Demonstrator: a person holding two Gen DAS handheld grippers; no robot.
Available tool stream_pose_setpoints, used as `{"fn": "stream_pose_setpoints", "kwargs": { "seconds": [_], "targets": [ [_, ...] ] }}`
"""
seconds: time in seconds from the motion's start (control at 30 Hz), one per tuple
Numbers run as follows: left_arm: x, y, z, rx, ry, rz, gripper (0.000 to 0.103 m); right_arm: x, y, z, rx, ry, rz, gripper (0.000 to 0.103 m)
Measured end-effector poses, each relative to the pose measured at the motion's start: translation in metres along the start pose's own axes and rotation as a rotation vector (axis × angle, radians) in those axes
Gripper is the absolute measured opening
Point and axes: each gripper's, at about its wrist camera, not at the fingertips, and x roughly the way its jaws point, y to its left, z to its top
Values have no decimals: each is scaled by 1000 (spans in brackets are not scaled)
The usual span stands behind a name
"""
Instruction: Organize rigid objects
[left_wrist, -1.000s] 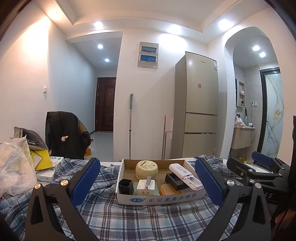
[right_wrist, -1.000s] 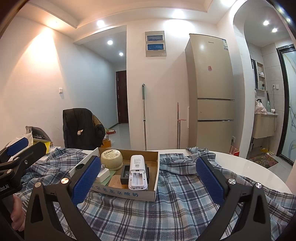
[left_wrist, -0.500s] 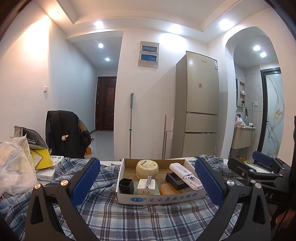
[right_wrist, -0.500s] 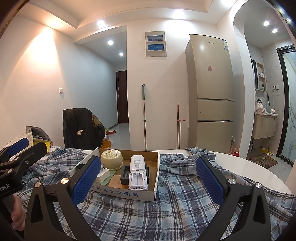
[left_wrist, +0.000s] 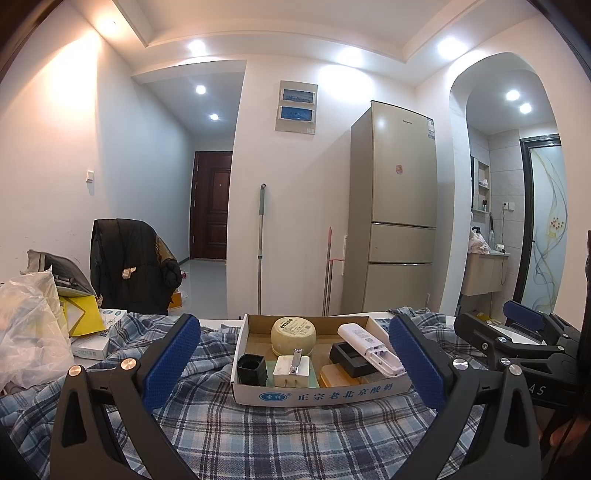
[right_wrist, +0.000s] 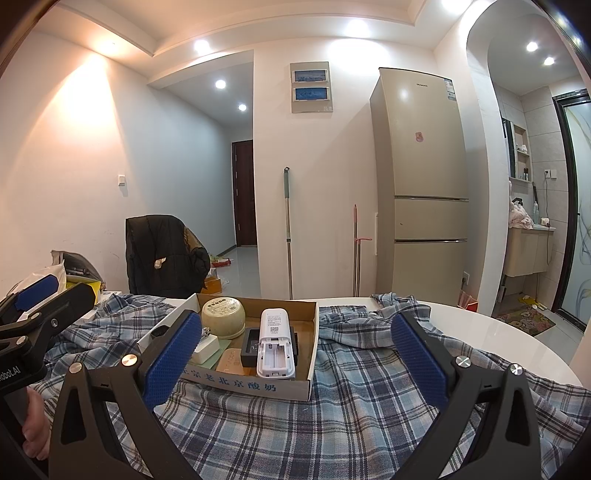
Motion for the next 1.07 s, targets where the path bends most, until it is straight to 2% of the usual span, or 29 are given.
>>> {"fn": "stream_pose_setpoints", "kwargs": {
  "seconds": [1.07],
  "targets": [
    [0,0,2,-2,1,0,103,-1,0,1,-2,-8,-4,102]
  ]
}}
